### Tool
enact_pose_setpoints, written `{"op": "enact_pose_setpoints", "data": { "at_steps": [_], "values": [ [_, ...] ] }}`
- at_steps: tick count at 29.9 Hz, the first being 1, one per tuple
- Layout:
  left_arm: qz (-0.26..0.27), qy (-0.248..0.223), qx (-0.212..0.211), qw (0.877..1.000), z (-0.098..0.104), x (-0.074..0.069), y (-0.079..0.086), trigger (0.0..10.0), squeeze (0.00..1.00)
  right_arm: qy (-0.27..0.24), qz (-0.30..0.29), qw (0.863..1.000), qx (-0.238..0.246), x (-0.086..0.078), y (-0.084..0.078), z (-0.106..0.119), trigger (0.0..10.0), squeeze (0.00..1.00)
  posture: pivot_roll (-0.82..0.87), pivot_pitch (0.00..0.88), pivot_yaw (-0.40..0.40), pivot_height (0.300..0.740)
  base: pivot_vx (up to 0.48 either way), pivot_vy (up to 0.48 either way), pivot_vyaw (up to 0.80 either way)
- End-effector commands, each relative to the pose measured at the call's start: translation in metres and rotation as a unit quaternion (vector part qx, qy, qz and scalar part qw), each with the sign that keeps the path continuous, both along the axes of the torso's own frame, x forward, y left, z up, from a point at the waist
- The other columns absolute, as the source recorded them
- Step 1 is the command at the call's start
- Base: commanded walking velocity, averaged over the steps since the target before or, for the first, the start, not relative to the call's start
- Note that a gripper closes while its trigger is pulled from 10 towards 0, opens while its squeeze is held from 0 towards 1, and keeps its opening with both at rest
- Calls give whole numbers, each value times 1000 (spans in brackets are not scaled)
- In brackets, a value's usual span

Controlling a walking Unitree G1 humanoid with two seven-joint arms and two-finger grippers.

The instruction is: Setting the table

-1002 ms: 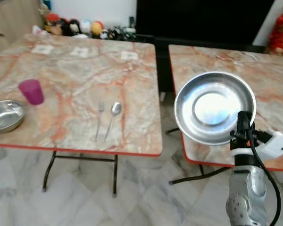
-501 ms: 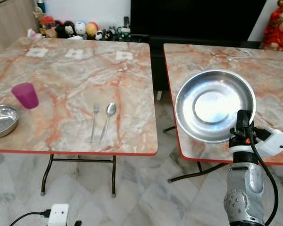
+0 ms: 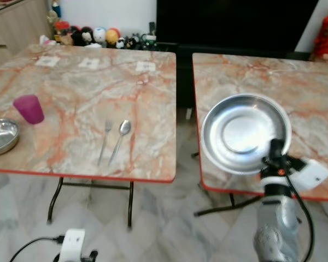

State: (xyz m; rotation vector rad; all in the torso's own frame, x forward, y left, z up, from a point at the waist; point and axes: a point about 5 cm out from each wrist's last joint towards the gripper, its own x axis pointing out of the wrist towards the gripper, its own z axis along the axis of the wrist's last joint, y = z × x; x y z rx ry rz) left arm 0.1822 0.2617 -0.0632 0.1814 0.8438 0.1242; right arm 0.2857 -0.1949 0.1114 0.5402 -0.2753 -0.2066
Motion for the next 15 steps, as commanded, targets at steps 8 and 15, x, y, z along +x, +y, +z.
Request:
{"op": "enact_pose_setpoints", "data": {
  "at_steps": [8,15],
  "values": [
    [-15,24,-1,1000,-6,-6,-4,10000,0,-4,-33,999,34,-6,-4,-7,10000,0,63,0,30,740,0,-435,0],
    [-17,34,-1,999,-7,-9,-5,10000,0,-18,-51,997,58,-5,-10,-4,10000,0,54,0,31,740,0,-435,0]
  ]
}}
